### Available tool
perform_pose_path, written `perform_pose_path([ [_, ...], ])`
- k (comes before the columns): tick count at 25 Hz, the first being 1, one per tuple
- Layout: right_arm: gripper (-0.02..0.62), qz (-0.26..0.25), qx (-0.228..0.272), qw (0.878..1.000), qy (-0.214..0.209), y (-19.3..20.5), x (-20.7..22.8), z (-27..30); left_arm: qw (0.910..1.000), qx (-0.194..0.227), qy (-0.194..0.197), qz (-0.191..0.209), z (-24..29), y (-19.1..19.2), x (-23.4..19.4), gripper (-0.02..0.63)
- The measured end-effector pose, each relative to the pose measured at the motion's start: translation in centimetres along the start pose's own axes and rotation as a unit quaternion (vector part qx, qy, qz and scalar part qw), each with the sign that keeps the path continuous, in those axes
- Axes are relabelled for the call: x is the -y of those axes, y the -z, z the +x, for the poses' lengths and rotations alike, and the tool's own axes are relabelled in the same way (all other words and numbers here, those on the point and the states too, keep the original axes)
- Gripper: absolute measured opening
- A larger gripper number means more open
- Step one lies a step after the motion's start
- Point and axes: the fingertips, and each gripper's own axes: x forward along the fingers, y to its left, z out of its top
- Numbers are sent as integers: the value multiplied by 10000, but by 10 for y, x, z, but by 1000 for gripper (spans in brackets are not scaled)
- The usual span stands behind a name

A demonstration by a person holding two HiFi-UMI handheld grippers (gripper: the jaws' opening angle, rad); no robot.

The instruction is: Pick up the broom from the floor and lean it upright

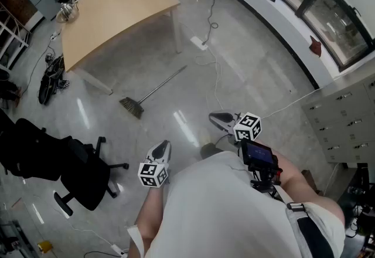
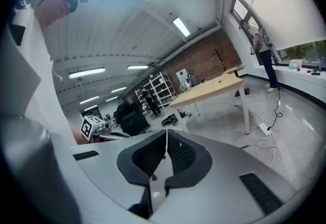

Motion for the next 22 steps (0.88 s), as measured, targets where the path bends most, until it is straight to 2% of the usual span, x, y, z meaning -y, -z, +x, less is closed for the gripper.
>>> perform_pose_path([
  [8,18,-103,4,9996,-265,-57,70,38,9994,194,-93,261,67,-74,-19,38],
  [12,18,-479,-10,9972,-568,-93,98,73,9980,392,-325,366,93,-114,-40,38],
  [16,18,-540,-131,9950,-835,-118,99,82,9978,332,-396,426,109,-131,-40,38],
  [22,18,-381,-121,9956,-844,-133,129,79,9978,293,-445,398,133,-149,-41,38],
])
